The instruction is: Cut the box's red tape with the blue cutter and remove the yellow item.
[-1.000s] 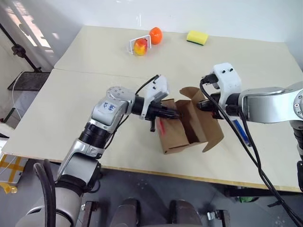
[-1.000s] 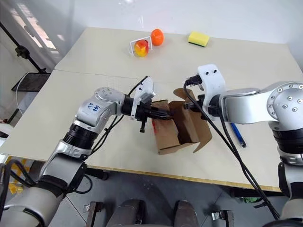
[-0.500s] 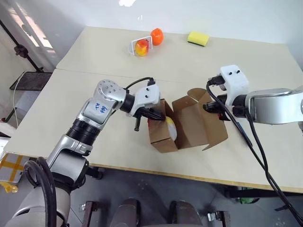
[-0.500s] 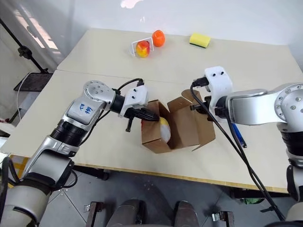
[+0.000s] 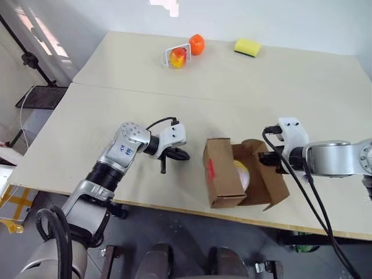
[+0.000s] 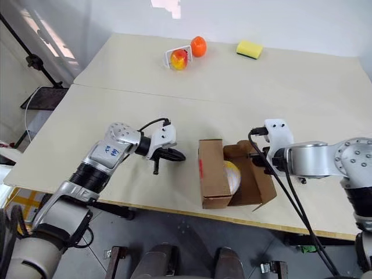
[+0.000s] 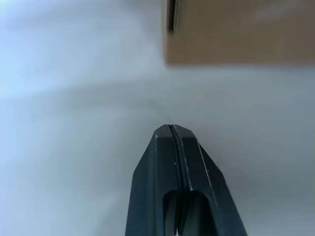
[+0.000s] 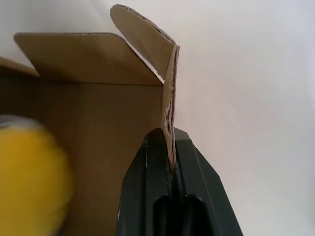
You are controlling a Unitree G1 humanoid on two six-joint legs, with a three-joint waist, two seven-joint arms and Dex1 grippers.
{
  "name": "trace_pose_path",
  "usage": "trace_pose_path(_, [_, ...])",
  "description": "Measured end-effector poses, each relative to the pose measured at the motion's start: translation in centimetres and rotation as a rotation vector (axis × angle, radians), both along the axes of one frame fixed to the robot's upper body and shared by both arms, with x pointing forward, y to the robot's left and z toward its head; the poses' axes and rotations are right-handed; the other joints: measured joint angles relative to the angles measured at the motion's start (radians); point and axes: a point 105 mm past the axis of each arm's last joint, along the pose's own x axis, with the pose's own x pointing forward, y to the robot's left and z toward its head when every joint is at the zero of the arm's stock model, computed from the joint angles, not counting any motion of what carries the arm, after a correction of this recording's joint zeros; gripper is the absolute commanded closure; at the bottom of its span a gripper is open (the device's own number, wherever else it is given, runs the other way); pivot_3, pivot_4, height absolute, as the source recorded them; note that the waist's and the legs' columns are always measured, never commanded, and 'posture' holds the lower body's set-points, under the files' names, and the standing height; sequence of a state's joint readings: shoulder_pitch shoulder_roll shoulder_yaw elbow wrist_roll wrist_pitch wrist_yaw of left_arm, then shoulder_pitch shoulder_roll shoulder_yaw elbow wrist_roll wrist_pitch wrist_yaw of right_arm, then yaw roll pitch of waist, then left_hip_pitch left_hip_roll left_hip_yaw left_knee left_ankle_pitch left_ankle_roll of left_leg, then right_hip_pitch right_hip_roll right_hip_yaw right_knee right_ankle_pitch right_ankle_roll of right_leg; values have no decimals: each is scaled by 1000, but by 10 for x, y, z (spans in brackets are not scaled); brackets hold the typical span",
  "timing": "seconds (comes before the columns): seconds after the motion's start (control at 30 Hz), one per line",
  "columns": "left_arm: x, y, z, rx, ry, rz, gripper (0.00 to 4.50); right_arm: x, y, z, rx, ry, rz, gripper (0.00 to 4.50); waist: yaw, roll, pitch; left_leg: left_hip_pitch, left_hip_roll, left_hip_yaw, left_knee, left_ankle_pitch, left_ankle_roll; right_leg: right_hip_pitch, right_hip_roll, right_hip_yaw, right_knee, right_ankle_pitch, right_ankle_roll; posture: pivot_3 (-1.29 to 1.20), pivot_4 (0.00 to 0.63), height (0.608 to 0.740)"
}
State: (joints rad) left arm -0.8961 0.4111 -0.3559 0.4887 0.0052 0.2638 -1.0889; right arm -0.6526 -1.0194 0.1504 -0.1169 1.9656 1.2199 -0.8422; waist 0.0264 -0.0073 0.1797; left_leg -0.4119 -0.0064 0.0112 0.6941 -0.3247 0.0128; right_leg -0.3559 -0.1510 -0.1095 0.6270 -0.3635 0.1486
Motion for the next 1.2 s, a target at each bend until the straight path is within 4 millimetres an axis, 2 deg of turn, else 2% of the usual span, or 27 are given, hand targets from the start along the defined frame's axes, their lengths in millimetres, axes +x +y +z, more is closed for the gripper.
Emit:
trace_pose_path(0.13, [8, -5, 2, -59, -12, 45, 4500, 4, 5, 6, -10, -23, 2, 4482, -2, 0, 0, 0, 0, 0, 0, 0, 0, 0, 0, 0, 0, 0, 0, 0, 150, 740])
trace_pose_path(0.23, [8, -8, 15, -170, 42, 66, 4500, 8, 8, 16, -20, -57, 7, 4482, -4, 0, 0, -2, 0, 0, 0, 0, 0, -2, 0, 0, 0, 0, 0, 0, 150, 740])
trace_pose_path(0.3, [7, -10, 36, -245, 60, 53, 4500, 9, 9, 22, -27, -75, 9, 4482, -4, 0, 0, -3, 0, 0, 0, 0, 0, -3, 0, 0, 0, 0, 0, 0, 150, 740])
trace_pose_path(0.4, [2, -15, 82, -383, 107, 8, 4500, 13, 12, 31, -51, -97, 23, 4482, -5, 0, 0, -8, 1, 0, 3, 0, 0, -6, 1, -1, 0, 0, 0, 0, 150, 740])
trace_pose_path(0.5, [-20, -27, 142, -480, 70, -139, 4500, 17, 16, 46, -50, -142, 35, 4482, -6, 0, 0, -9, 0, 0, 3, 0, -1, -6, 1, -4, 0, 0, 0, 0, 150, 740])
trace_pose_path(0.57, [-31, -33, 154, -485, 51, -199, 4500, 17, 19, 46, -42, -142, 43, 4482, -4, 0, 0, -9, 0, -1, 2, 0, -1, -5, 1, -6, 0, 0, 0, 0, 150, 740])
trace_pose_path(0.63, [-35, -38, 143, -422, 68, -234, 4500, 17, 19, 45, -44, -137, 43, 4482, -3, 0, 0, -9, 0, -1, 2, 0, -1, -5, 1, -6, 0, 0, 0, 0, 150, 740])
trace_pose_path(0.77, [-40, -48, 97, -214, 91, -304, 4500, 17, 19, 44, -48, -135, 46, 4482, -3, 0, 0, -10, 0, 0, 3, 0, -1, -5, 1, -6, 0, 0, 0, 0, 150, 740])
trace_pose_path(0.83, [-37, -46, 88, -147, 61, -317, 4500, 17, 19, 46, -48, -140, 50, 4482, -4, 0, 0, -10, 0, 0, 3, 0, -1, -6, 1, -6, 0, 0, 0, 0, 150, 740])
trace_pose_path(1.0, [-31, -40, 75, -28, -32, -341, 4500, 18, 22, 55, -54, -166, 62, 4482, -5, 1, 0, -9, 1, 1, 3, 0, -1, -6, 1, -6, 0, 0, 0, 0, 150, 740])
trace_pose_path(1.2, [-27, -36, 74, 44, -130, -377, 4500, 15, 23, 72, -55, -204, 116, 4482, -3, 1, 0, -9, 1, 0, 3, 0, -1, -5, 1, -6, 0, 0, 0, 0, 150, 740])
